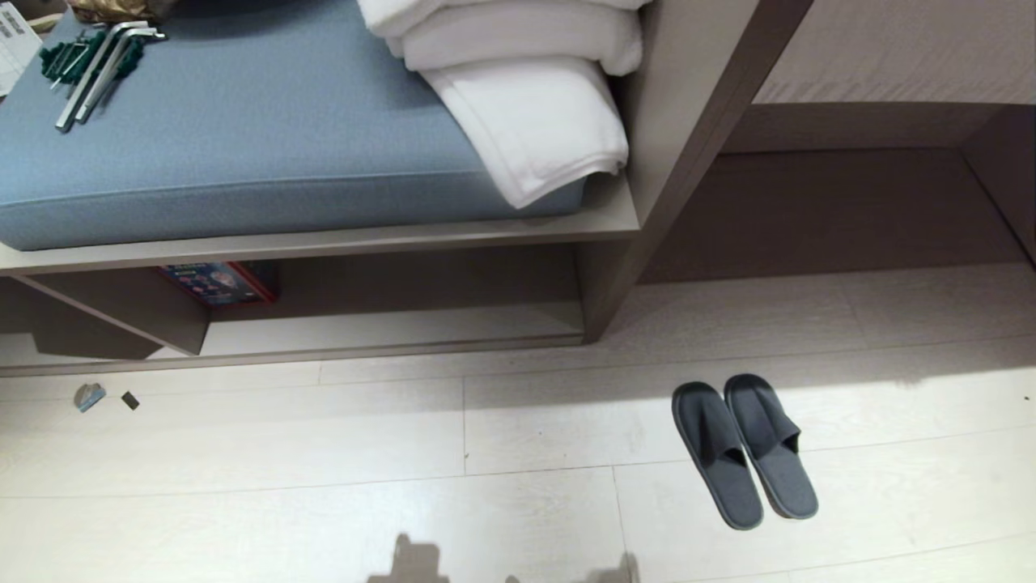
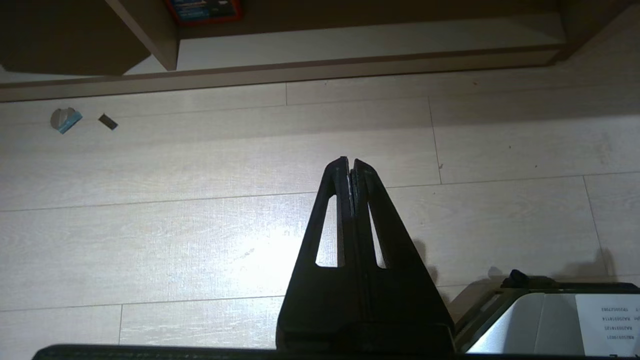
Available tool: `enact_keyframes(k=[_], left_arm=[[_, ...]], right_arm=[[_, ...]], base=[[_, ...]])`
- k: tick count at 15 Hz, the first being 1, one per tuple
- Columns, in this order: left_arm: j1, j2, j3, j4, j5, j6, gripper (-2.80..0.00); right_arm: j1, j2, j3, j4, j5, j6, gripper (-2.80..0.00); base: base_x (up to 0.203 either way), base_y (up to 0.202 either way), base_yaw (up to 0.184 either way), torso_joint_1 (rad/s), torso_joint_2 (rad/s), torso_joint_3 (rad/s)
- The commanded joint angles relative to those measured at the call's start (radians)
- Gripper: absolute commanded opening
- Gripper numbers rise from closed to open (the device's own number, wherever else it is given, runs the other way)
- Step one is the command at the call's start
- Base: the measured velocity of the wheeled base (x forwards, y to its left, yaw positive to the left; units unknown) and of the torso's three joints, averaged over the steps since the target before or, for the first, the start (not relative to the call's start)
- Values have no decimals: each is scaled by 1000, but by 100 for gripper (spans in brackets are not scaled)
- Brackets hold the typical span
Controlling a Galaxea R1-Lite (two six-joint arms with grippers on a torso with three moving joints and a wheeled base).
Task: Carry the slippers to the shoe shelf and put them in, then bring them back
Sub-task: Pick up the slippers on the floor
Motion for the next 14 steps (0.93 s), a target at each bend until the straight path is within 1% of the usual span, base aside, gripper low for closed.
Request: enact_keyframes(k=[1, 11, 14], left_arm=[[0, 1, 0, 0, -1, 0, -280], [0, 0, 0, 0, 0, 0, -280], [0, 1, 0, 0, -1, 0, -280]], right_arm=[[1, 1, 0, 0, 0, 0, -280], [1, 1, 0, 0, 0, 0, -280], [0, 1, 0, 0, -2, 14, -280]], base=[[0, 0, 0, 2, 2, -198], [0, 0, 0, 3, 2, -198], [0, 0, 0, 1, 1, -199]])
